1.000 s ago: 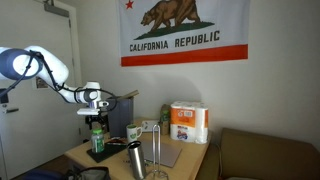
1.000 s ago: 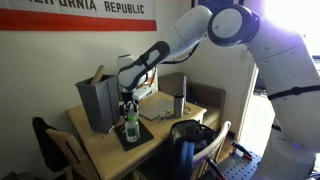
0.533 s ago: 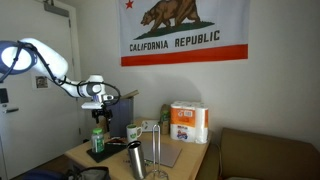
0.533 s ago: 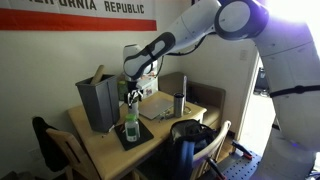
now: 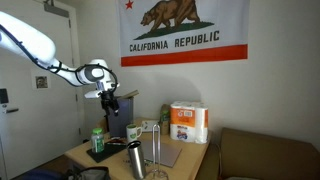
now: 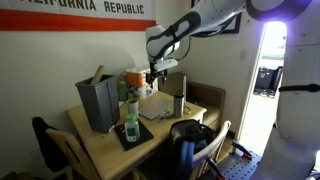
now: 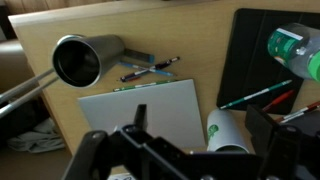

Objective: Remove the flask and the bottle from the back pack and put the green lid on the bottle

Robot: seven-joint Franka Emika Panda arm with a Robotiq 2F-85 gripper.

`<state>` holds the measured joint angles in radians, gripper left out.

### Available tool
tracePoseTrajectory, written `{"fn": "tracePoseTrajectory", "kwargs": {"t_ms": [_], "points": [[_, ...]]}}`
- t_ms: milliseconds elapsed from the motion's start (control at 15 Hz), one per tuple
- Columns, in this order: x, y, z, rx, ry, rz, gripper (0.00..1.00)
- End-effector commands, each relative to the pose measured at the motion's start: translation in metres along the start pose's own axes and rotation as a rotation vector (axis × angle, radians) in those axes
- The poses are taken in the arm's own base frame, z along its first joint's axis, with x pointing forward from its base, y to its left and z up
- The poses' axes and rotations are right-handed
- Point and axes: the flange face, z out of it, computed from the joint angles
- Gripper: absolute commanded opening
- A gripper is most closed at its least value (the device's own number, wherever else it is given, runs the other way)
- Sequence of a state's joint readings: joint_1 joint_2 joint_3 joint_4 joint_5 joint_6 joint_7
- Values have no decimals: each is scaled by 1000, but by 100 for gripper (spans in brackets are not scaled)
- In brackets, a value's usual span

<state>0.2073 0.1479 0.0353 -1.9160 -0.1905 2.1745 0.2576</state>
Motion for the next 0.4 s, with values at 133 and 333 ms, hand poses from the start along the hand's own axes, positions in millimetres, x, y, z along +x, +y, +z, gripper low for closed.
{"fn": "tracePoseTrajectory", "kwargs": {"t_ms": [133, 333], "points": [[-2, 5, -5, -1, 1, 8, 100], [-2, -3, 3, 1, -9, -5, 100]]}}
